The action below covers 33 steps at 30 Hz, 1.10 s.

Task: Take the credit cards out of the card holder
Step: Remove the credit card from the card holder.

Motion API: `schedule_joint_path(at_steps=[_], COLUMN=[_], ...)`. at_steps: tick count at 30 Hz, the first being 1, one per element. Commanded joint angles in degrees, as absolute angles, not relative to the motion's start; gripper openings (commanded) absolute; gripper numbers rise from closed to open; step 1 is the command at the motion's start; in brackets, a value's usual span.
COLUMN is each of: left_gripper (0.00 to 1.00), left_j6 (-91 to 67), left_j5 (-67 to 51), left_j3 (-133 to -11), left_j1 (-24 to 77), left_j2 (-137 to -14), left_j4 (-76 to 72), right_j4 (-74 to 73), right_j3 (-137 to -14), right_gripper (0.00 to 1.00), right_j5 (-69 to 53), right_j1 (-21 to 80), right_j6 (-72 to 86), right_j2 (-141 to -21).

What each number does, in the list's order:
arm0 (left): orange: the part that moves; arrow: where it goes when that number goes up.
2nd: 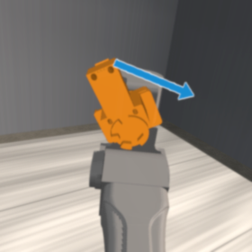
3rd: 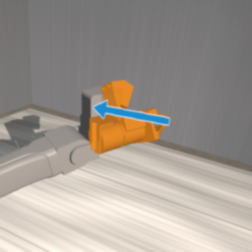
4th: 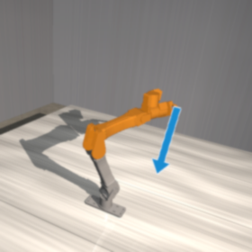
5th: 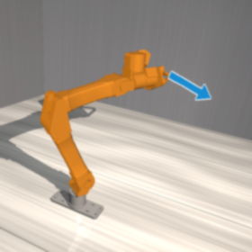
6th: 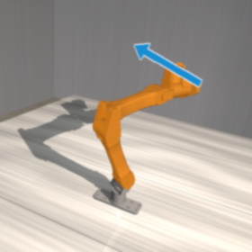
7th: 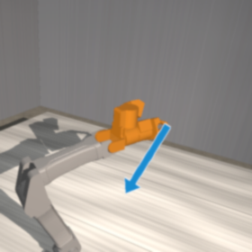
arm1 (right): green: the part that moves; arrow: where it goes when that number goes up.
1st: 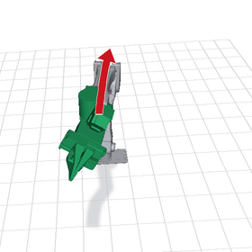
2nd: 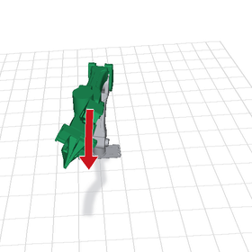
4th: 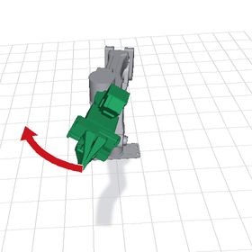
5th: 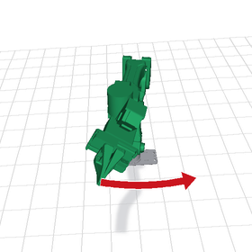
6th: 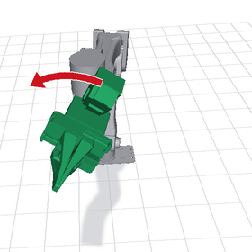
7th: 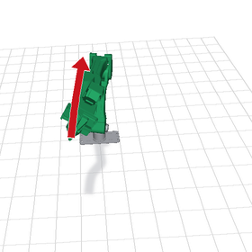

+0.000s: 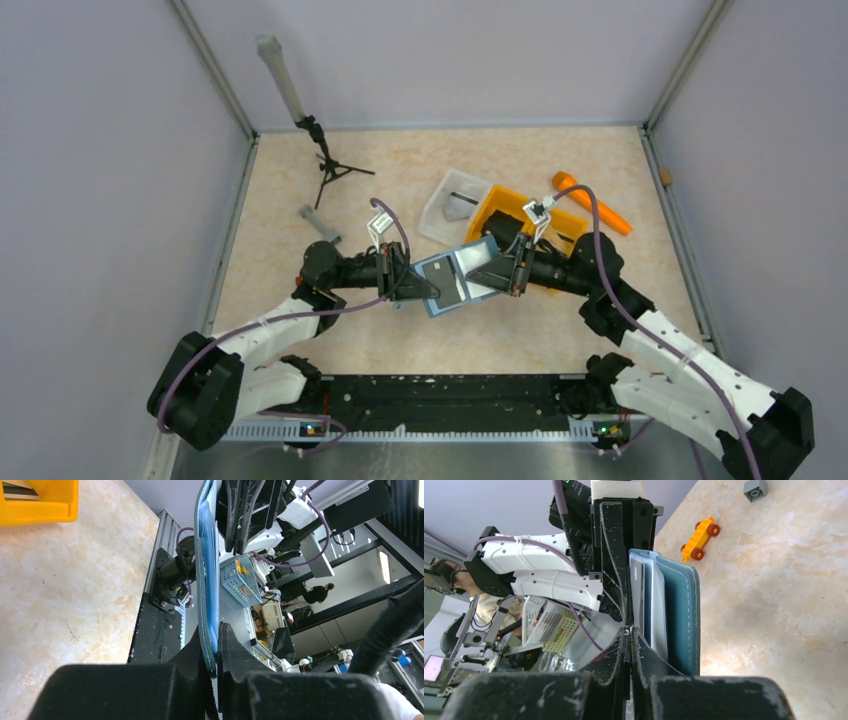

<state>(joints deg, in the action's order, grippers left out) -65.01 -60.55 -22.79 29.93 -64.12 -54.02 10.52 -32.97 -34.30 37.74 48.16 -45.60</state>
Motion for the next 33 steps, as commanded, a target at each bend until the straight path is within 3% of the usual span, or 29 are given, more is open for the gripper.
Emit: schedule_joint_path(at_steps=[1,3,6,11,19,23,26,29,33], left_gripper=[0.01,0.0,0.0,0.0,0.0,0.0,0.09,0.19,0.2], left_j6=[-64.4,-65.2,-66.2,-66.8,-68.6,-69.5,-69.8,-69.9,-69.9], left_j5=[-60.5,-60.8,-61.0,-60.8,-60.8,-61.1,-61.2,-61.3,-61.2], left_j3=[-22.4,-22.4,-22.5,-22.6,-22.3,-22.4,-22.4,-22.3,-22.1], left_j1=[29.6,29.7,29.7,29.7,29.8,29.7,29.8,29.8,29.7], left_j2=[-63.0,-63.3,-63.5,-64.0,-66.2,-67.0,-67.2,-67.1,-66.8], left_j4=[-55.8,-57.2,-58.8,-59.8,-63.1,-64.5,-64.9,-64.9,-64.8], right_j4=[12.1,14.0,14.8,18.5,22.4,23.9,23.8,22.9,19.8], right_j3=[-33.0,-32.5,-32.7,-32.2,-31.9,-31.4,-31.4,-31.4,-31.6], right_gripper=[0.0,0.05,0.28,0.32,0.24,0.13,0.1,0.0,0.0], right_j5=[-34.1,-35.7,-37.1,-39.0,-40.6,-40.7,-40.4,-40.0,-37.1], right_j1=[37.1,37.1,37.1,37.1,37.2,37.2,37.2,37.1,37.1], right_j6=[47.0,48.1,48.6,50.2,52.5,53.4,53.4,53.1,52.0], right_j2=[-44.5,-45.5,-47.7,-50.3,-52.2,-52.3,-52.3,-51.9,-50.1])
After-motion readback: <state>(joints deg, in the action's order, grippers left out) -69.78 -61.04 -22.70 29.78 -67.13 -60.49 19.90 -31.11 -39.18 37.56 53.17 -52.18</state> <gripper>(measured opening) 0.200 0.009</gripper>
